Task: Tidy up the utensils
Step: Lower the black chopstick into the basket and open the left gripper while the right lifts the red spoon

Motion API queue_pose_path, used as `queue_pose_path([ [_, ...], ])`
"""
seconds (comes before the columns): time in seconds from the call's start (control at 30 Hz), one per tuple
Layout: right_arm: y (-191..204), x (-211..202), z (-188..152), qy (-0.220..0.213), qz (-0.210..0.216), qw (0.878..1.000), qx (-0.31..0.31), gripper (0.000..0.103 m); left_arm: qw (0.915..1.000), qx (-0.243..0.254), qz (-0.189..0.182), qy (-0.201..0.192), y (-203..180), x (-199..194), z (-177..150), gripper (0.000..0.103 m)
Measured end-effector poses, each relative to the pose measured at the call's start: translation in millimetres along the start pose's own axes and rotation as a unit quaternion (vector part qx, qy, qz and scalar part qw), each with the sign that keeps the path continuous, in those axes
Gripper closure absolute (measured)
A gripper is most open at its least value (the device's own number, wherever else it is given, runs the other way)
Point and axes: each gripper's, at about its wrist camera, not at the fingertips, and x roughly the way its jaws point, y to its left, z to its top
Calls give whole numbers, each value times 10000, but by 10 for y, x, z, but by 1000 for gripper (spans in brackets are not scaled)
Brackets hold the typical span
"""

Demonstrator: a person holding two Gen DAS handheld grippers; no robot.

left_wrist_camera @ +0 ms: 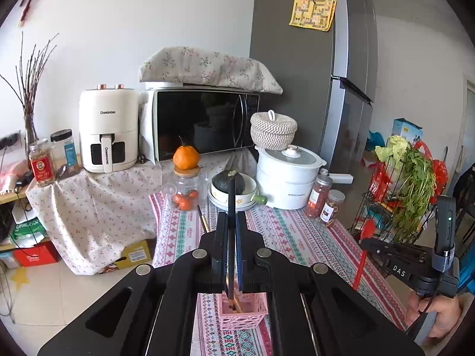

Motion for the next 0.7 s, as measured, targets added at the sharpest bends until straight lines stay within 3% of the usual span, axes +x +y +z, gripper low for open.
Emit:
queue_pose_path([
  [0.27, 115, 47, -14, -134, -26, 9999, -72, 100, 9977, -214, 22, 642, 78, 479, -156, 99],
  [0.6, 286, 85, -23, -243, -23, 9992, -302, 100, 9951, -466, 77, 870, 193, 723, -240, 96],
  [0.67, 330, 84, -21, -300, -34, 9989, -361, 100, 9949, -500, 35, 878, 210, 720, -230, 88],
  [0.7, 353, 80, -20, -337, -39, 9987, -392, 100, 9947, -525, 30, 879, 218, 708, -227, 74],
])
